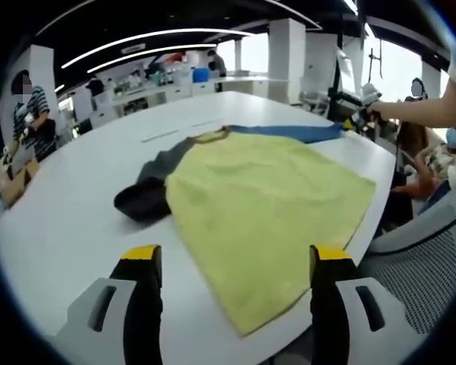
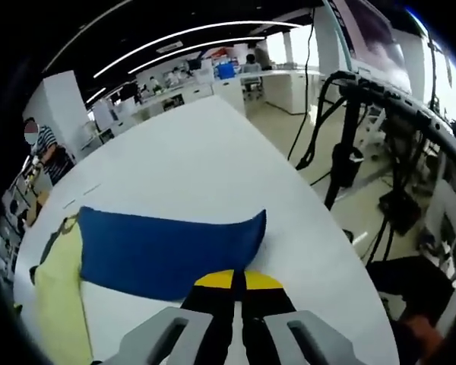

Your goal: Fold the garment on the visible template until the final outline fits inside the template.

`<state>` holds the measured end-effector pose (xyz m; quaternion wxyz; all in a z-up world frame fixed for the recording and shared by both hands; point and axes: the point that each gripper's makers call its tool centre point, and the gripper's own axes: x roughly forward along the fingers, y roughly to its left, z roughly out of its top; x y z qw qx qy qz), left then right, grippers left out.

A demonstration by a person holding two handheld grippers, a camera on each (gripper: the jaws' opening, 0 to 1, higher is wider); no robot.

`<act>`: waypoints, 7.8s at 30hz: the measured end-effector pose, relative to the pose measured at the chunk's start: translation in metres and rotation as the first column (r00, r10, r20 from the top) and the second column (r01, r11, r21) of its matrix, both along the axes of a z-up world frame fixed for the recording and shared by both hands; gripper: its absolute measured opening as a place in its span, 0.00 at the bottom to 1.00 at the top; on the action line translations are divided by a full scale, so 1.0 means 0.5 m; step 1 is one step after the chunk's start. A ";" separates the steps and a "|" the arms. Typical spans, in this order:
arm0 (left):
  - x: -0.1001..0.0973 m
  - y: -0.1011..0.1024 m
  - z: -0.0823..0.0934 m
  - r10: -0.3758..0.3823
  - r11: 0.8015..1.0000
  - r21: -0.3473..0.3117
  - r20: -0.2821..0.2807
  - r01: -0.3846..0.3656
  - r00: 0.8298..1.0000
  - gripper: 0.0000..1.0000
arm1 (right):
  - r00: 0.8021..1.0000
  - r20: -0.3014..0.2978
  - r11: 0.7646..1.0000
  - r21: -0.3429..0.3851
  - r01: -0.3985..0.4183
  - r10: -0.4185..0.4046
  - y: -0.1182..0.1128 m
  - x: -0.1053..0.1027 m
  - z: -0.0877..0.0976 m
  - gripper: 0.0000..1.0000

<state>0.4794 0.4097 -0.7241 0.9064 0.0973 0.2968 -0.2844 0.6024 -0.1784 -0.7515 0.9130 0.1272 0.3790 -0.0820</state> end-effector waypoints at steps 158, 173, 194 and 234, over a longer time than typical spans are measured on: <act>0.004 -0.060 0.024 -0.077 0.987 -0.141 0.024 0.079 0.997 0.98 | 0.839 0.075 0.831 0.115 -0.545 0.540 0.686 0.200 0.105 0.00; 0.003 -0.051 0.014 -0.070 0.988 -0.139 0.016 0.072 0.997 0.99 | 0.802 0.044 0.797 0.085 -0.597 0.596 0.754 0.207 0.099 0.00; 0.001 -0.035 0.011 -0.051 0.989 -0.137 0.011 0.052 0.999 0.99 | 0.737 0.062 0.734 0.072 -0.676 0.673 0.845 0.210 0.106 0.00; 0.008 -0.030 0.001 -0.052 0.989 -0.140 0.001 0.051 0.999 0.99 | 0.528 0.115 0.532 0.000 -0.847 0.841 1.046 0.177 0.153 0.00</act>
